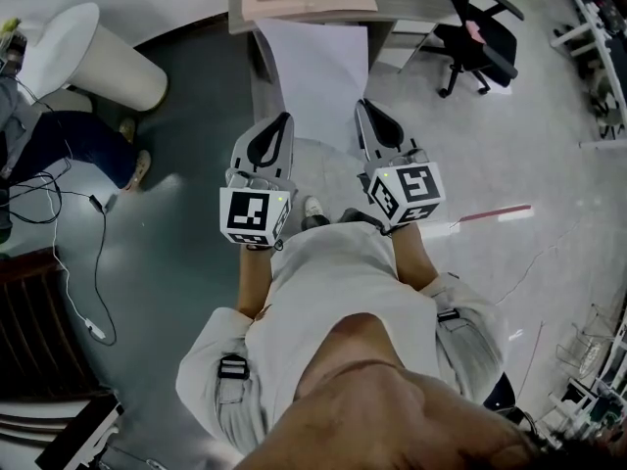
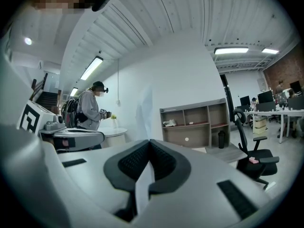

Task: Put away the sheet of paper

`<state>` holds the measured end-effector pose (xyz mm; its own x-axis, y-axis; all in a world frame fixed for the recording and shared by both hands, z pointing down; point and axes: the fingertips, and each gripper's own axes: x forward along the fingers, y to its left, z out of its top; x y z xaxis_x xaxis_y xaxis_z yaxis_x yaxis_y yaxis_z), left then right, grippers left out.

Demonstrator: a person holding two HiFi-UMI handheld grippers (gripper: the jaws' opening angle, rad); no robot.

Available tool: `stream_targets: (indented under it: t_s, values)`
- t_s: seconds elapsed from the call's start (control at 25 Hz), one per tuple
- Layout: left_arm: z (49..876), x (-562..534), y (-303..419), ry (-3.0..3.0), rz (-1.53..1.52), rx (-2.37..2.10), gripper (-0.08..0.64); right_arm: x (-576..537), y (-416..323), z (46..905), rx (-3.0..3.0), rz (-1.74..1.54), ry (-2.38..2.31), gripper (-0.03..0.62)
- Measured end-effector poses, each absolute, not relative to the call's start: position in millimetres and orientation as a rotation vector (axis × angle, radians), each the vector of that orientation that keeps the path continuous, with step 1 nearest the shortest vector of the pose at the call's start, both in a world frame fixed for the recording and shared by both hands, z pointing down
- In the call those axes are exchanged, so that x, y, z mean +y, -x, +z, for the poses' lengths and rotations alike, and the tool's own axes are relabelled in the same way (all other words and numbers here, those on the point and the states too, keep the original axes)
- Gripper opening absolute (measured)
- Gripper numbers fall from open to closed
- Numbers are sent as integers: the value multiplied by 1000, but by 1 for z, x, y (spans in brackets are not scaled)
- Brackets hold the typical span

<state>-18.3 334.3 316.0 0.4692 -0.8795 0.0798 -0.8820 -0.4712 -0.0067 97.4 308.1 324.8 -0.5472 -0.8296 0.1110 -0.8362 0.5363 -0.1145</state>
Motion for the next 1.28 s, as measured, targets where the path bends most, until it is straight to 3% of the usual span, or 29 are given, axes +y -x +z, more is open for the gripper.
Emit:
stream_targets:
  t_s: [0.64, 1.28]
  values:
    - [325, 301, 44, -2608, 122, -1617, 21, 276, -80, 327, -2708, 259, -1448, 20]
    - [308, 234, 19, -2598, 133, -1711, 21, 200, -100, 313, -2787, 224, -1369, 20]
